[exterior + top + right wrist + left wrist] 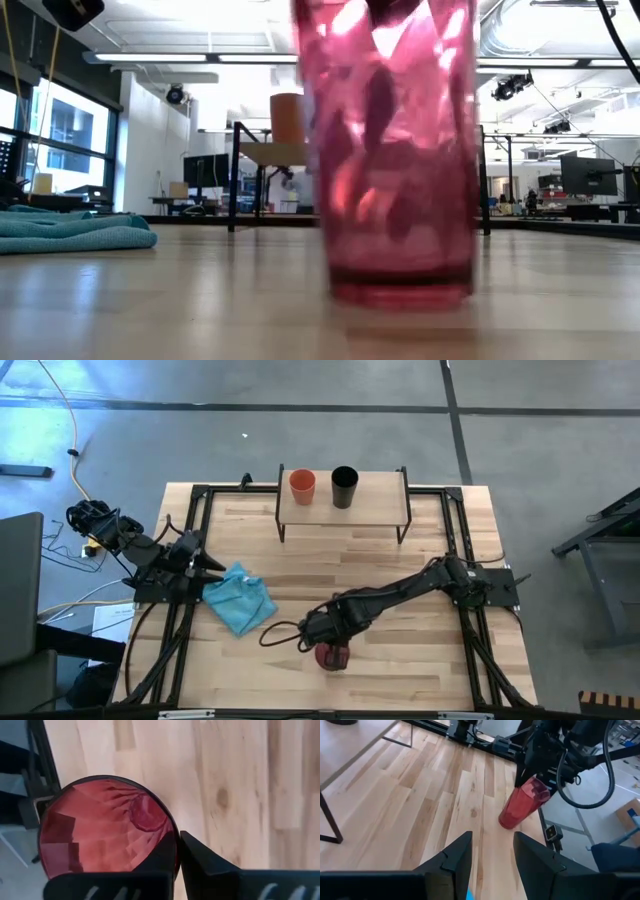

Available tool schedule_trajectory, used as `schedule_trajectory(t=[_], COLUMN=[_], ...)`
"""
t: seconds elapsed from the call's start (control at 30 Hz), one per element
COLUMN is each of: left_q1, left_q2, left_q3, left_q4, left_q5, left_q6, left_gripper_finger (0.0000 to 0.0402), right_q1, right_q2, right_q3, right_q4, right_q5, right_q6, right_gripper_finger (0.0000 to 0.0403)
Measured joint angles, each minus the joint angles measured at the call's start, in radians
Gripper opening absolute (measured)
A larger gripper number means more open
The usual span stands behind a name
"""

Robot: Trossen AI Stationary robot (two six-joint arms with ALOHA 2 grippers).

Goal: Stack small to large cups/mugs on shelf
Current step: Put the red glass on the shelf

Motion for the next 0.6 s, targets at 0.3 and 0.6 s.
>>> schedule_trajectory(t=[0.3, 0.6], left_q1=[0.0, 0.0], left_q2=[0.0, 0.0], left_q3=[0.0, 0.0], left_q4=[0.003, 0.002], left_q5=[-0.039, -0.057], left_q6=[0.003, 0.013], left_gripper_finger=[0.0133, 0.0133], right_q1=[-0.051, -0.136], right_q2=[-0.091, -0.206], right_q3=[0.028, 0.029], right_q4=[-0.111, -0.187], right_q5=[0.005, 0.002], right_q6=[-0.026, -0.067], right_gripper_finger=[0.0001, 0.0])
